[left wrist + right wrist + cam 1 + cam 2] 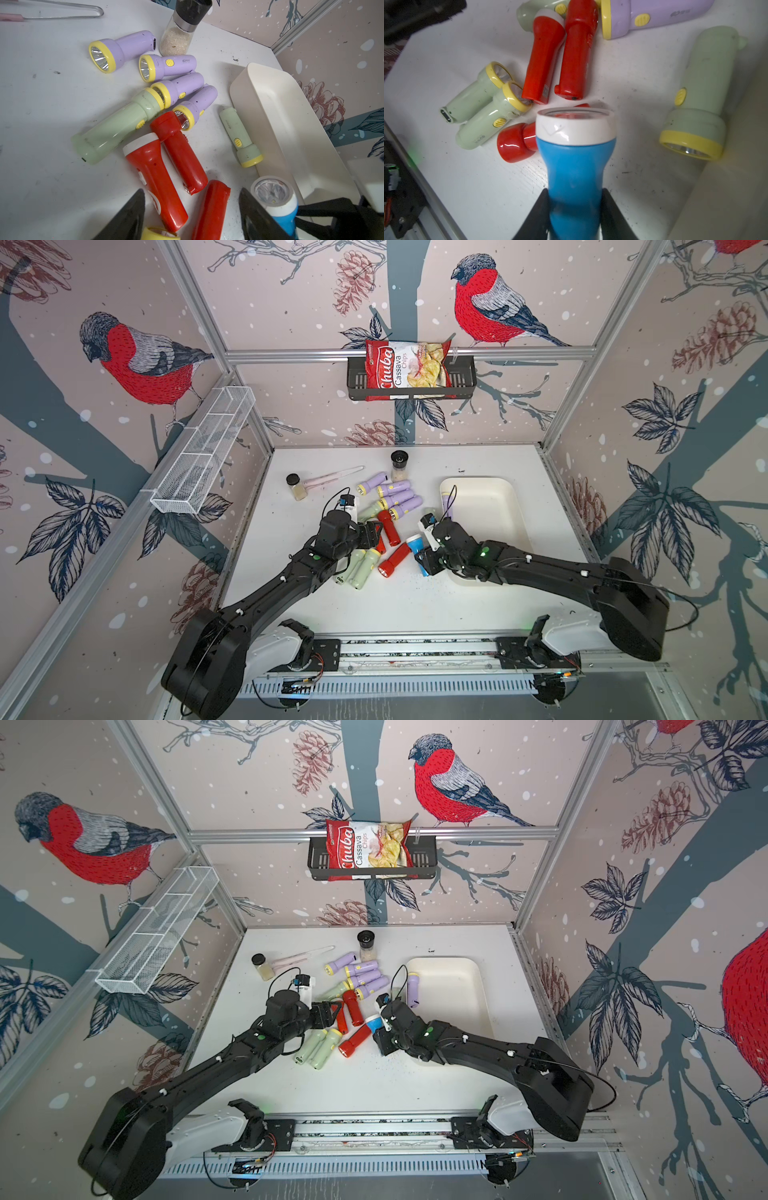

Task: Put the flashlights into the storage boxes
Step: Pick up the flashlight from the center of the board, then place the flashlight at the storage box.

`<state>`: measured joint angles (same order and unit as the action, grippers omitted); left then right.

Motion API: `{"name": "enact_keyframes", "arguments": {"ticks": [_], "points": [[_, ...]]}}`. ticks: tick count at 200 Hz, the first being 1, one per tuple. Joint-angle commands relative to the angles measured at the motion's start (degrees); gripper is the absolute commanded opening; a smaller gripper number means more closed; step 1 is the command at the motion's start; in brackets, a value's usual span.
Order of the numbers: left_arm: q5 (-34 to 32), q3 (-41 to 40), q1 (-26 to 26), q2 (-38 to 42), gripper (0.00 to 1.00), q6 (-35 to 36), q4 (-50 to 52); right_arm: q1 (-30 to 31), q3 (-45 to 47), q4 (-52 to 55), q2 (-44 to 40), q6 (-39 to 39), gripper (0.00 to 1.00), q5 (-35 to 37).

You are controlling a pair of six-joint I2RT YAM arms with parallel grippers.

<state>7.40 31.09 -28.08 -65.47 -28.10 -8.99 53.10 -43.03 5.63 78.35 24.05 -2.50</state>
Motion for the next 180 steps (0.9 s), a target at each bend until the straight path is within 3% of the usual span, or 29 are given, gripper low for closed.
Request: {"name": "enact_keyframes", "arguments": {"ticks": [1, 87, 122, 180], "points": [[0.2, 1.5, -1.0, -1.4, 0.71, 1.7, -4.2, -2.7, 1.2, -6.1, -2.5, 1.6, 0.34, -3.6], [4.1, 7.8, -5.4, -13.0, 0.70, 0.9, -12.0, -24.3, 0.9, -6.7, -4.5, -0.6, 0.34, -15.3], [5.1, 10.2, -6.4, -17.0, 0.69, 0.9, -11.5, -32.4, -0.9, -3.1, -0.4, 0.0, 0.34, -15.1], [4.6, 9.9, -6.8, -18.0, 0.69, 0.5, -11.0, -35.3, -2.9, -3.6, 8.8, -0.6, 0.35, -17.1]]}}
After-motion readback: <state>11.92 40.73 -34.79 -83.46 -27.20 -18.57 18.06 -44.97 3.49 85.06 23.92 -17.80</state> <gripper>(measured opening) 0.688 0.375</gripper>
